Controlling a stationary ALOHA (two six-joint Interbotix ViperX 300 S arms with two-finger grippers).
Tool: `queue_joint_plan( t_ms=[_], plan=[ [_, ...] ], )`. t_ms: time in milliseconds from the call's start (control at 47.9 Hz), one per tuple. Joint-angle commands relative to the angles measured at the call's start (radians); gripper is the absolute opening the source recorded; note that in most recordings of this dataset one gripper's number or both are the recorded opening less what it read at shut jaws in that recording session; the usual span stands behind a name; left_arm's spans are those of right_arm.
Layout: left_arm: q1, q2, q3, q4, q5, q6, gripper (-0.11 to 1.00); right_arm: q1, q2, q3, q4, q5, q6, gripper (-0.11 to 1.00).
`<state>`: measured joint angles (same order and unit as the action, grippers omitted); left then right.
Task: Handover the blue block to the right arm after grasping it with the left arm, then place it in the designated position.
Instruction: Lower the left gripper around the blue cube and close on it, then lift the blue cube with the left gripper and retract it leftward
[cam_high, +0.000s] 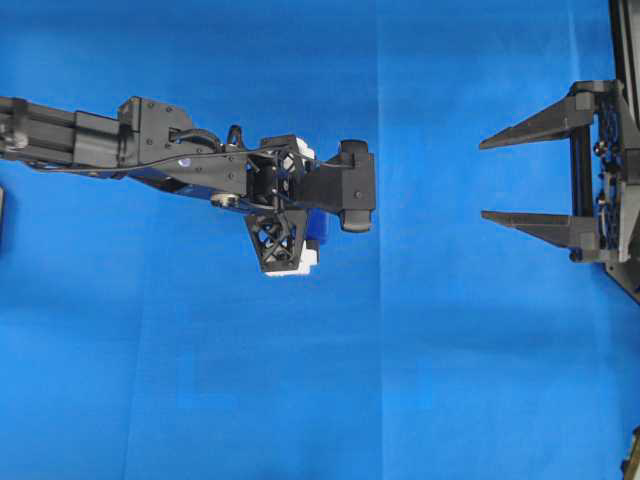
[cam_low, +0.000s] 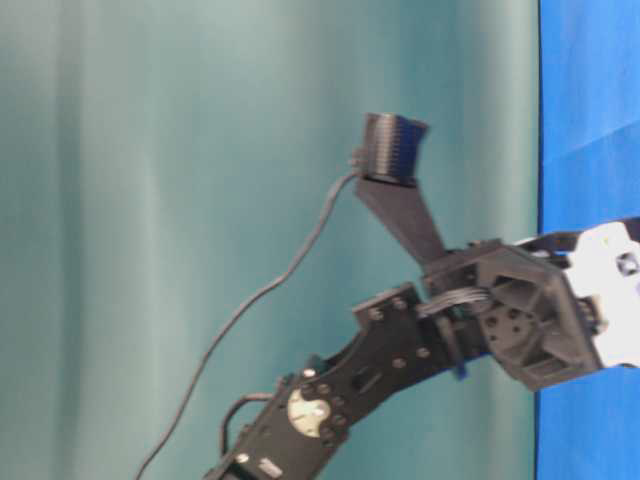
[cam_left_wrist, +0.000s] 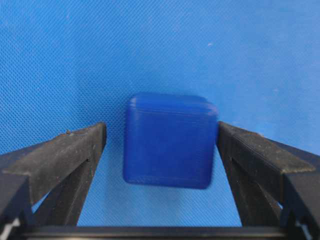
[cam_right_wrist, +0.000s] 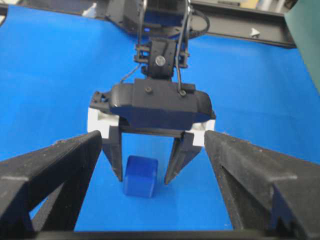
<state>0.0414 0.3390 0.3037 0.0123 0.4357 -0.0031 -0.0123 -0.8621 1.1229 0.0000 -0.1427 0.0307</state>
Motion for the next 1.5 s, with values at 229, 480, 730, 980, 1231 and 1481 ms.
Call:
queue_joint_plan(
  t_ms=[229,480,730,980,1231,1481],
  plan=[
    [0.000,-0.014,0.000,0.000,-0.037,0.003,0.92,-0.002,0.008,-0.020,0.003,-0.011,0.002,0.97],
    [-0.008,-0.011,-0.011,0.002,-0.040,0.020,0.87,-0.002,0.008,-0.021,0.003,-0.011,0.002,0.97],
    [-0.020,-0.014,0.002,0.005,-0.034,0.040,0.49,-0.002,0.008,-0.021,0.003,-0.011,0.002,0.97],
    [-0.020,-0.014,-0.002,0.006,-0.032,0.037,0.49,-0.002,0.008,-0.020,0.003,-0.009,0.002,0.97],
    [-0.020,-0.034,-0.009,0.005,0.018,0.043,0.49,-0.002,0.008,-0.021,0.003,-0.011,0.002,0.97],
    [-0.025,-0.126,-0.037,0.005,0.133,0.029,0.49,-0.002,0.006,-0.023,0.003,-0.008,0.002,0.97]
  ],
)
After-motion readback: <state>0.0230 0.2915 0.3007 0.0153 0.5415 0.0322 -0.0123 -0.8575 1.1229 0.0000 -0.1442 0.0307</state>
